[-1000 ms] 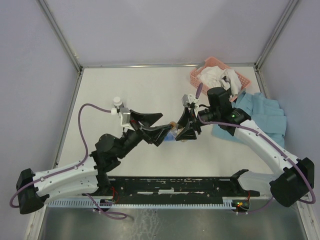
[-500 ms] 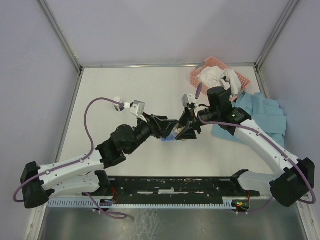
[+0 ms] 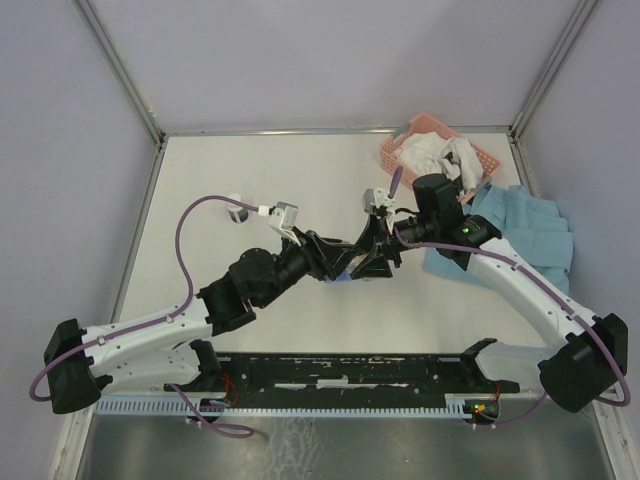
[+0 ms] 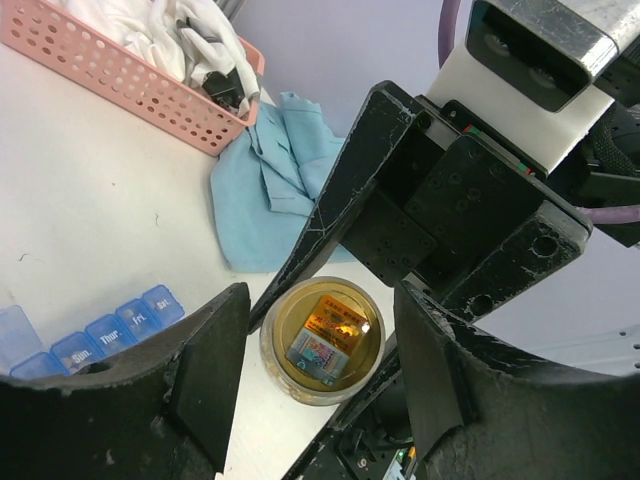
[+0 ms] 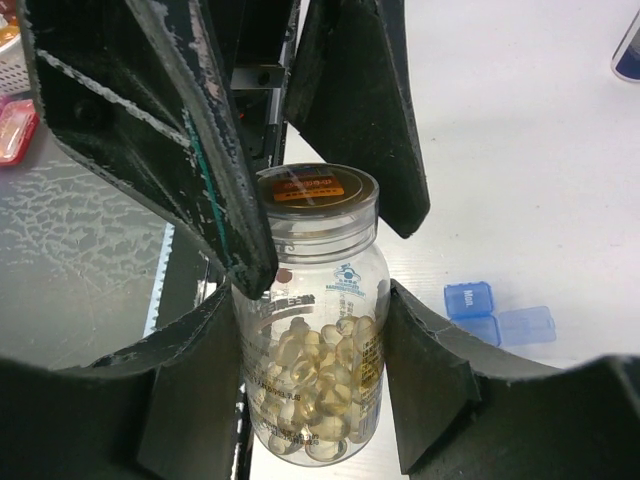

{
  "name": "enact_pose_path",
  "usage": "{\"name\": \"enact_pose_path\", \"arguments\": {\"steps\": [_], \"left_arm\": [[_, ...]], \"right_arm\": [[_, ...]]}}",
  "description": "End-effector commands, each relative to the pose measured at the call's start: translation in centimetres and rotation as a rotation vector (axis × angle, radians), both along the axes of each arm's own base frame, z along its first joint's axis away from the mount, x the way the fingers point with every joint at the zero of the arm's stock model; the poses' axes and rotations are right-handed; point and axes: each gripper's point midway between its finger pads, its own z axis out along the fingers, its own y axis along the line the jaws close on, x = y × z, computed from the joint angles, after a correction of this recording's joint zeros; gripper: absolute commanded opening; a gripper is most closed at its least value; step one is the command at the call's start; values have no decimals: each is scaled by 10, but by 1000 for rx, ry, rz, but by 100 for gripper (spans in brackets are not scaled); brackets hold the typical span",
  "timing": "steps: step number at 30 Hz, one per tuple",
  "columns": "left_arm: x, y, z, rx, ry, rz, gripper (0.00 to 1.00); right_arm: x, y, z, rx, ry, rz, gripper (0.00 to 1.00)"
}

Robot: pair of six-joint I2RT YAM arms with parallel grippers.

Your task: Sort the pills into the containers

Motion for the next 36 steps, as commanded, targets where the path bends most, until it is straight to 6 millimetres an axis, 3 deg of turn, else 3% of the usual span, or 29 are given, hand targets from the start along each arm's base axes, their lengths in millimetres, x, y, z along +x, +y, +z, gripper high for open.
{"name": "enact_pose_path", "arguments": {"steps": [1,13,20,23,27,29,32,36], "left_arm": [[-3,-1,24,-71,3,-7,66],[4,-1,18,-44,21,26,53],[5,-2,15,-42,29,31,21],[6,1,15,-63,40,47,4],[7,6,18,-117,50,64,3],[6,7,20,-146,51,64,3],[6,8,24,-192,54,67,3],[5,8,28,-248,64,62,3]], "right_arm": [[9,4,18,17,-61,-19,24],[16,3,14,-8,-60,-48,24],[18,3,9,-26,-63,-56,26],[19,3,8,-29,-63,-60,39],[19,3,9,-22,-55,-59,71],[19,4,9,-14,-49,-66,83],[20,6,11,9,-37,-82,93],[22,11,18,71,-6,-107,98]]}}
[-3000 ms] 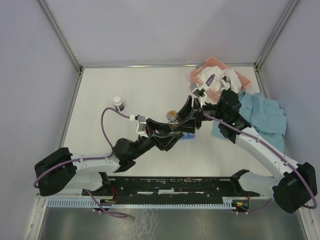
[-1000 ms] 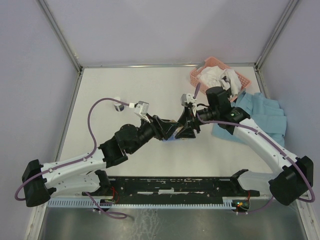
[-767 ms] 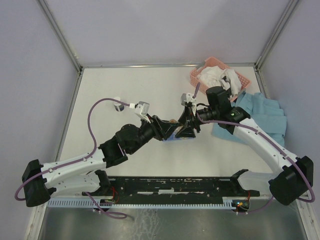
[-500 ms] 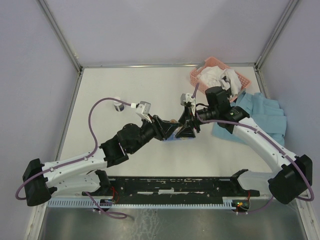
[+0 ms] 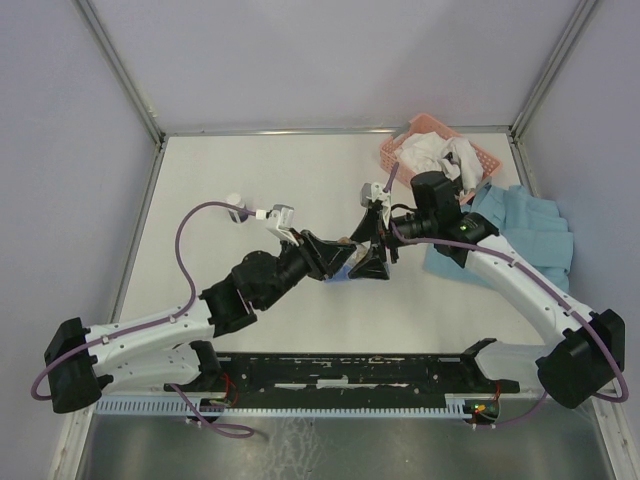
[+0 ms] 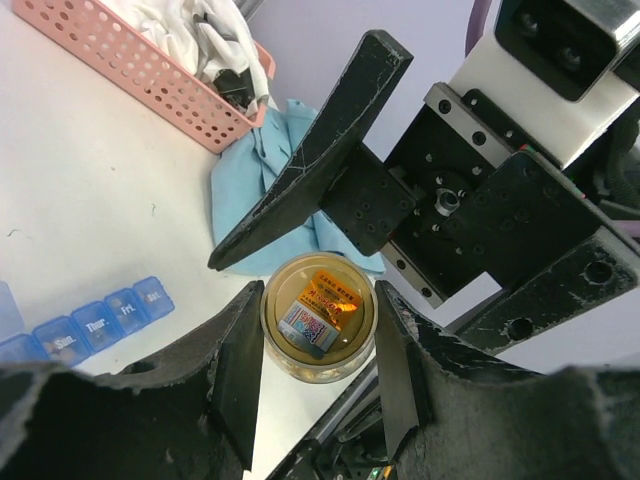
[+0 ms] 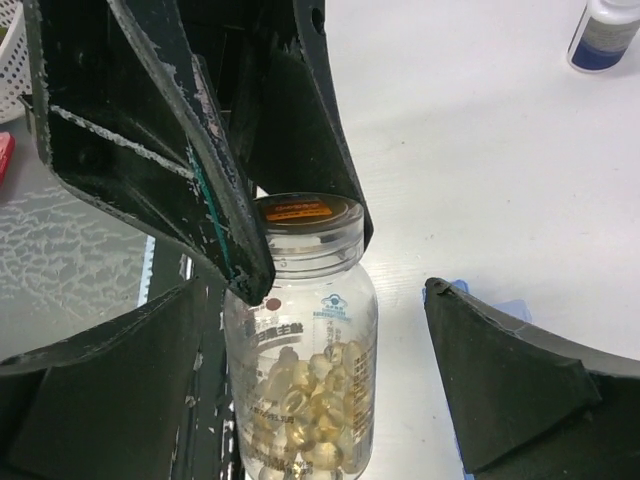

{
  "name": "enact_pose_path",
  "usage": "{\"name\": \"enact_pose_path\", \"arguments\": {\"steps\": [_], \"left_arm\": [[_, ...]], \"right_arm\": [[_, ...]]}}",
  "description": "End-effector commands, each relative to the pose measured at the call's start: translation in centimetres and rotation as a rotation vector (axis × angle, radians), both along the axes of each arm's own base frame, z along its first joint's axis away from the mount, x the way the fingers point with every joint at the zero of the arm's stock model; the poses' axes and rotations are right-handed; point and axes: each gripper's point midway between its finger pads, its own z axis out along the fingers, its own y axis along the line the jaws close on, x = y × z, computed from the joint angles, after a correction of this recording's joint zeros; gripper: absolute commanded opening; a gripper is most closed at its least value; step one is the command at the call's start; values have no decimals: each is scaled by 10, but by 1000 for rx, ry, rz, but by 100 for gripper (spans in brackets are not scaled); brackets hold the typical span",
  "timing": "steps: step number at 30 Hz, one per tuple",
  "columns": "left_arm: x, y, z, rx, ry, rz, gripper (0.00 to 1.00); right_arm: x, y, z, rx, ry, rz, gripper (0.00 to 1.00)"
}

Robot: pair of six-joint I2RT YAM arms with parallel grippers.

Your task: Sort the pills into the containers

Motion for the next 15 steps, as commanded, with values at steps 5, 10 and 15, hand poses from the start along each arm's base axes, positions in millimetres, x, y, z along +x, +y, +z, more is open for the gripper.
{"name": "enact_pose_path", "arguments": {"steps": [5,10,15], "left_arm": [[-3,6,42,-238,1,12,3],[-3,10,44,-251,3,20,3],[1,12,40,-243,11,48,3]], "right_arm": [[4,13,21,152,-18,-25,97],[2,12,24,154,-26,-16,93],[2,12,26,158,-31,-18,87]]}}
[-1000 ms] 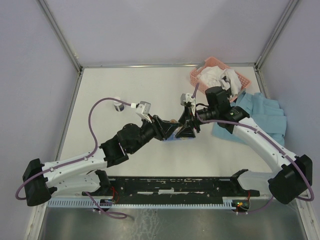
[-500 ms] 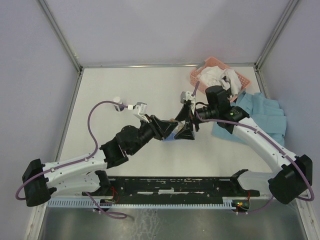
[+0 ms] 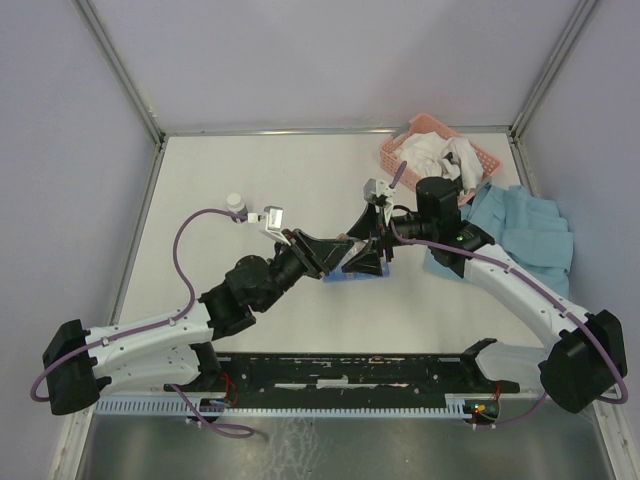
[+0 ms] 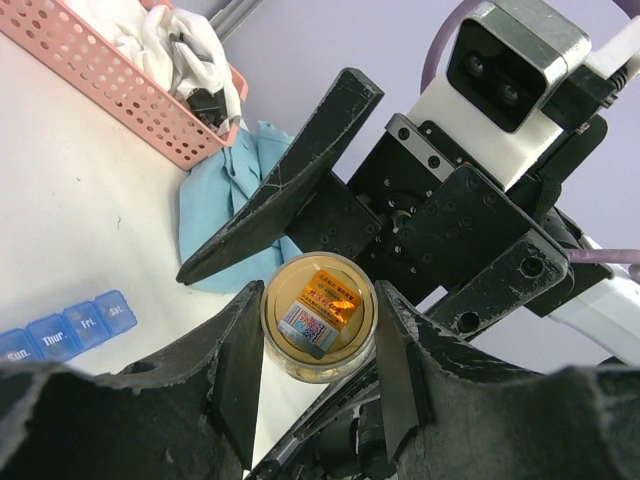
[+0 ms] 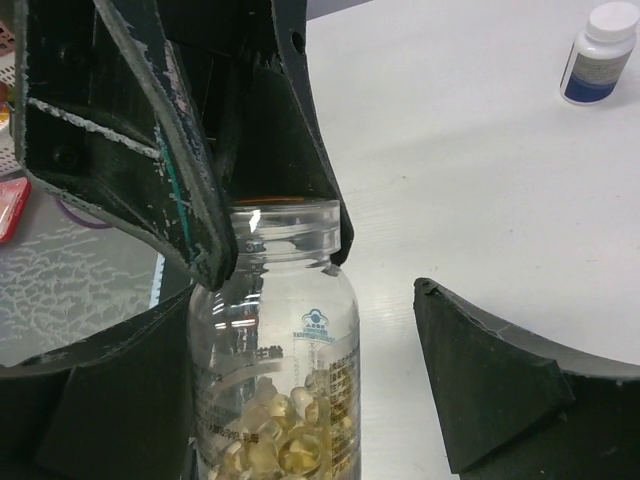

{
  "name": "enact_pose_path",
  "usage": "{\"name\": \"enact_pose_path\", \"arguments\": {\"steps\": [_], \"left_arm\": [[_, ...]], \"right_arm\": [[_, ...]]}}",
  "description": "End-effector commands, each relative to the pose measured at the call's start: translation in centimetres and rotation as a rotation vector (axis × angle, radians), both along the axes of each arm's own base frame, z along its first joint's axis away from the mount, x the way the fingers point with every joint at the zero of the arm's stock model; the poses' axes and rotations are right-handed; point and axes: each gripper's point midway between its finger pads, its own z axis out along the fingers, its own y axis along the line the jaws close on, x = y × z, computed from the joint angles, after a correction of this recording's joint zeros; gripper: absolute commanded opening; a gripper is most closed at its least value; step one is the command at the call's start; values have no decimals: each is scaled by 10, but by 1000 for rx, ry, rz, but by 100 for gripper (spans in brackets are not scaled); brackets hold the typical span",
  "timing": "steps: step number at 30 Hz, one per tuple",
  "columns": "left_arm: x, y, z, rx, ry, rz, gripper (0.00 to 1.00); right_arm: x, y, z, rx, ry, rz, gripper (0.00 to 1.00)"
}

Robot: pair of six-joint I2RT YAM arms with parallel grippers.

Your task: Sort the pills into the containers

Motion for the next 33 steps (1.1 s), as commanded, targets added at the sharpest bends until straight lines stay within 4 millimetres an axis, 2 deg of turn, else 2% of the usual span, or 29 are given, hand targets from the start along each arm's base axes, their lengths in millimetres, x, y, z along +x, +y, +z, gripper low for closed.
{"name": "enact_pose_path", "arguments": {"steps": [1,16,19,27,31,33], "left_arm": [[3,9,26,-114,-8,43,3],[7,12,24,-105,-8,69,3],[6,11,24,-104,-8,66,3],[5,14,25,-98,-24,64,4],[2,14,24,-86,-36,52,23],[1,15,26,-83,-47,46,37]], "right_arm": [[-3,2,23,54,-66,19,87],[-5,1,21,41,-69,29,75],[-6,2,22,42,-68,36,64],[-6,2,23,35,-65,38,23],[-8,2,24,33,-55,49,12],[-9,2,23,26,-54,63,6]]}}
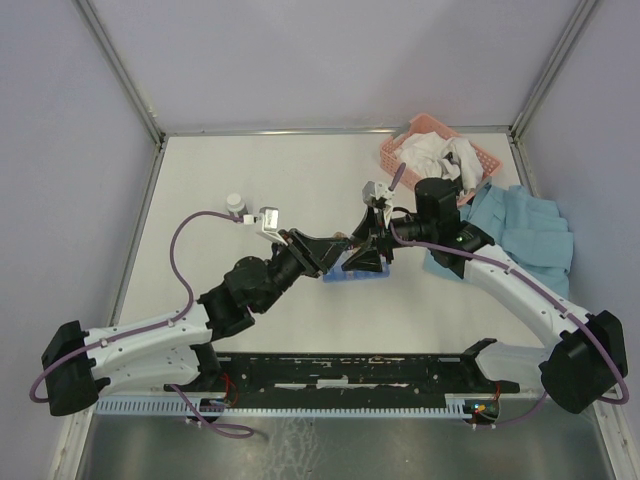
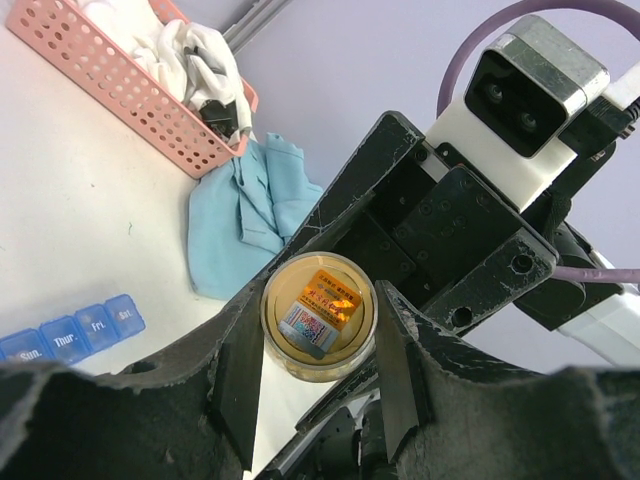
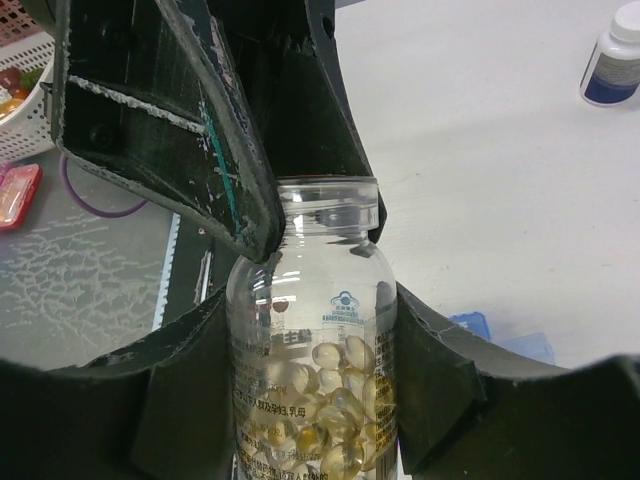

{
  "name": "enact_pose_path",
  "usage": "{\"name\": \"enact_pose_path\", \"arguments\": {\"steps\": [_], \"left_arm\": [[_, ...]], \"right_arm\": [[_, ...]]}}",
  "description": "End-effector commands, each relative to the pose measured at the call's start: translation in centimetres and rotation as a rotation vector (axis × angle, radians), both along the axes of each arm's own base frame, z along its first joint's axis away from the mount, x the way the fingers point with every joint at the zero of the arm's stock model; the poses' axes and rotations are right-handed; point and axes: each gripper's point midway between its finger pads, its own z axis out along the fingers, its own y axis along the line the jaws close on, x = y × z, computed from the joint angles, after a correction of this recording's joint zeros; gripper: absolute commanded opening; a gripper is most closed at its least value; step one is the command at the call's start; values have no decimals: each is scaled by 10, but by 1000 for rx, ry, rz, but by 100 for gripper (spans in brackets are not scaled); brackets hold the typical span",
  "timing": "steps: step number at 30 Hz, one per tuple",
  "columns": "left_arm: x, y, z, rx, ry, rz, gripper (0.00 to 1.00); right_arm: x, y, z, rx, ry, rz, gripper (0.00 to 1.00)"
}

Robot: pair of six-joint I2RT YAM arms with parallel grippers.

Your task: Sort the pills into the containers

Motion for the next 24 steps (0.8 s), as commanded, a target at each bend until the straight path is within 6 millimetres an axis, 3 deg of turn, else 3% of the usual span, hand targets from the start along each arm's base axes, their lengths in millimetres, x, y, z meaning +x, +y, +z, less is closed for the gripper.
{"name": "enact_pose_path", "arguments": {"steps": [1,4,9,14,18,24], "left_arm": [[-6,7,27,-67,-65,-6,45],[-12,9,28,-57,-110,-35,68],[-22,21,26,-40,-174,-48,90],[-31,34,20,59,-288,-54,100],[-34,47,14,150,-395,-36,99],[-49,37,17,296,-635,-128,98]], "right_arm": [[-4,1,22,24,-53,42,4],[-8,-1,20,14,-58,73,1],[-15,-3,17,4,-73,127,1],[-17,-5,12,-13,-84,158,1],[-15,-7,9,-39,-103,157,1],[-13,-11,-1,-82,-147,167,1]]}}
